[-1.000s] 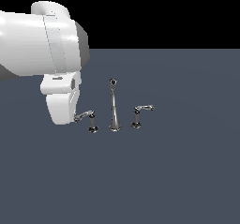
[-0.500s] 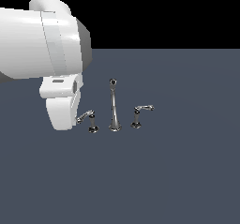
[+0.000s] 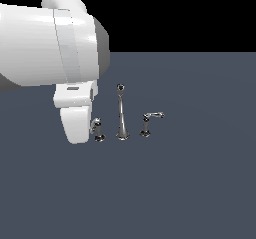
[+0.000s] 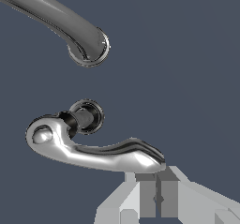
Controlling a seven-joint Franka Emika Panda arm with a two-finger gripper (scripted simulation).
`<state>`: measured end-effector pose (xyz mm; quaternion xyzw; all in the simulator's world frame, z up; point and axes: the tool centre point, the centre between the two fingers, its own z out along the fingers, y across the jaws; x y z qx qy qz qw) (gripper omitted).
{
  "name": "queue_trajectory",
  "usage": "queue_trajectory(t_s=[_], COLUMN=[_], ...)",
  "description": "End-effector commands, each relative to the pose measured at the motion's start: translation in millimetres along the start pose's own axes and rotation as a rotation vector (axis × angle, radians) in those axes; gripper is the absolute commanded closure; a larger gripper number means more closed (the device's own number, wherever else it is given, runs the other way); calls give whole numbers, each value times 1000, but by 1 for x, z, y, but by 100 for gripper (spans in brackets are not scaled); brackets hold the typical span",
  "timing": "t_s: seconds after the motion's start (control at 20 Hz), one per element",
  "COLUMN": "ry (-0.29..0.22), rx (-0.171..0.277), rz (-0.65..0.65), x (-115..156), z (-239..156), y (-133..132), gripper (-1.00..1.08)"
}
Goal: Turn on the faucet by rotating a designated handle.
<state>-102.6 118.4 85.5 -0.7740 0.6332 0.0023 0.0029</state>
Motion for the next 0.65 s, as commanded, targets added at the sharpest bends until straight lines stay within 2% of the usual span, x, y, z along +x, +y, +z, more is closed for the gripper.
queue_trajectory(t_s=[0.0, 0.55, 0.6], ry=[0, 7, 7], rx=[0, -2, -2], rz=[0, 43, 43], x=[0, 72, 72], z=[0, -1, -1], y=[0, -14, -14], gripper=[108, 108, 108])
